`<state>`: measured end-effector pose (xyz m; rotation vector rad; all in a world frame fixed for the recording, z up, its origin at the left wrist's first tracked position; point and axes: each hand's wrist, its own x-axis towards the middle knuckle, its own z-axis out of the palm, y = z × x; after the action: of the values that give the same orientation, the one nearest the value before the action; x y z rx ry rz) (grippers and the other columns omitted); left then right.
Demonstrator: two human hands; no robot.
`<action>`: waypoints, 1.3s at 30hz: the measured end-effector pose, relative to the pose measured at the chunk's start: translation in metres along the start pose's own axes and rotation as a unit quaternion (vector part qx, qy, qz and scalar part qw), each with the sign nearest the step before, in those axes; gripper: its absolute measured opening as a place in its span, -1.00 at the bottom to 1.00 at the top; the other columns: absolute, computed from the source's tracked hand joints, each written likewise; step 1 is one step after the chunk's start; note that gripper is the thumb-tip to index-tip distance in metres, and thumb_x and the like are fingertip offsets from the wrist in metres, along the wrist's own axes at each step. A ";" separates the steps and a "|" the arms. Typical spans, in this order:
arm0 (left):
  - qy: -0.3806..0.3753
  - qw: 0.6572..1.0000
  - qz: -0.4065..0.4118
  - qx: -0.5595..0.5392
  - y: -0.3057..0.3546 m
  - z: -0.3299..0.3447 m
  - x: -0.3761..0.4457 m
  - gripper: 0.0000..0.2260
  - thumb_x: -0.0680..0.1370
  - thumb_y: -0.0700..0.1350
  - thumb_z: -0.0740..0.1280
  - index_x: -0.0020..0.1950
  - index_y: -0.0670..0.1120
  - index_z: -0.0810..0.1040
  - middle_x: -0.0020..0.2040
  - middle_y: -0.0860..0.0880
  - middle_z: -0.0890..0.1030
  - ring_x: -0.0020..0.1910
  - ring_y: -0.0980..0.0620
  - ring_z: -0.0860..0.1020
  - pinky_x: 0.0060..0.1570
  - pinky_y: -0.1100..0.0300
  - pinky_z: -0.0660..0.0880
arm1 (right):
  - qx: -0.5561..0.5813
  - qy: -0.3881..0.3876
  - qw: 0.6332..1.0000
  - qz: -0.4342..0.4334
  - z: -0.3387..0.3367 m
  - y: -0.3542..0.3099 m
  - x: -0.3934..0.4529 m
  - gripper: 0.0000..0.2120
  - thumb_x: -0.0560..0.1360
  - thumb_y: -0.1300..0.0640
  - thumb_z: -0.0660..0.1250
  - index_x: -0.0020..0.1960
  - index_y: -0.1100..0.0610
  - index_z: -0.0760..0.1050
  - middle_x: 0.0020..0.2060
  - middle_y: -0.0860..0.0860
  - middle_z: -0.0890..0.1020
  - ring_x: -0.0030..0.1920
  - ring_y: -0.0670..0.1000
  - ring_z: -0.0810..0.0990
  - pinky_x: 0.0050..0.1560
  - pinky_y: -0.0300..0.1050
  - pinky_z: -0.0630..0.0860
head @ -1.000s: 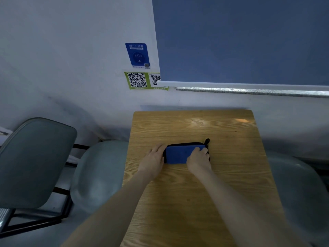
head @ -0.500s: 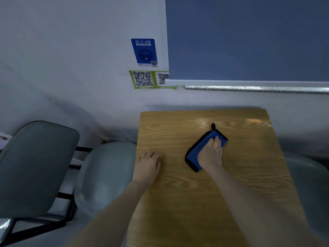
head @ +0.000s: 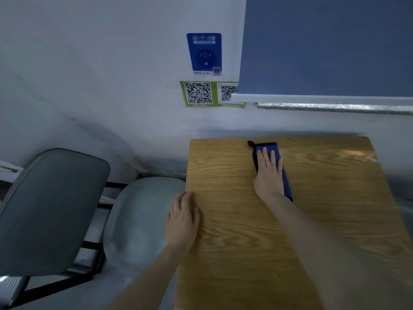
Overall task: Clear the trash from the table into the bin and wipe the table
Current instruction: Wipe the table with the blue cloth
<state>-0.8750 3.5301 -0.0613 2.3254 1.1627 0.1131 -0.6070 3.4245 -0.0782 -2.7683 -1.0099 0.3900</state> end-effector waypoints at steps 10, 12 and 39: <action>-0.003 0.998 -0.018 -0.060 -0.012 0.008 -0.019 -0.53 0.66 0.16 0.11 0.55 0.05 0.18 0.44 0.08 0.29 0.37 0.05 0.38 0.36 -0.02 0.40 | -0.074 -0.061 0.981 -0.170 -0.007 -0.008 0.013 -0.29 0.62 0.23 0.04 0.62 0.02 -0.30 0.60 -0.05 -0.25 0.59 0.06 -0.28 0.59 0.08 -0.21; -0.006 0.998 -0.021 -0.062 -0.014 0.010 -0.024 -0.52 0.66 0.17 0.10 0.55 0.06 0.17 0.44 0.09 0.28 0.36 0.05 0.39 0.34 -0.03 0.41 | -0.095 -0.068 0.972 -0.203 -0.010 -0.011 0.009 -0.32 0.64 0.19 0.01 0.62 0.02 -0.32 0.60 -0.06 -0.25 0.59 0.05 -0.27 0.59 0.08 -0.17; -0.009 0.995 -0.091 0.028 -0.048 0.021 -0.179 -0.56 0.70 0.06 -0.10 0.57 0.02 0.17 0.44 -0.01 0.40 0.37 -0.02 0.41 0.37 0.00 0.32 | -0.171 -0.127 0.873 -0.439 0.032 -0.050 -0.160 -0.36 0.64 0.07 -0.05 0.62 -0.01 -0.31 0.59 -0.08 -0.23 0.59 0.03 -0.27 0.58 0.00 -0.23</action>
<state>-1.0151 3.4076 -0.0751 2.2505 1.3768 -0.0058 -0.7645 3.3610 -0.0662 -2.1706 -2.4203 0.4508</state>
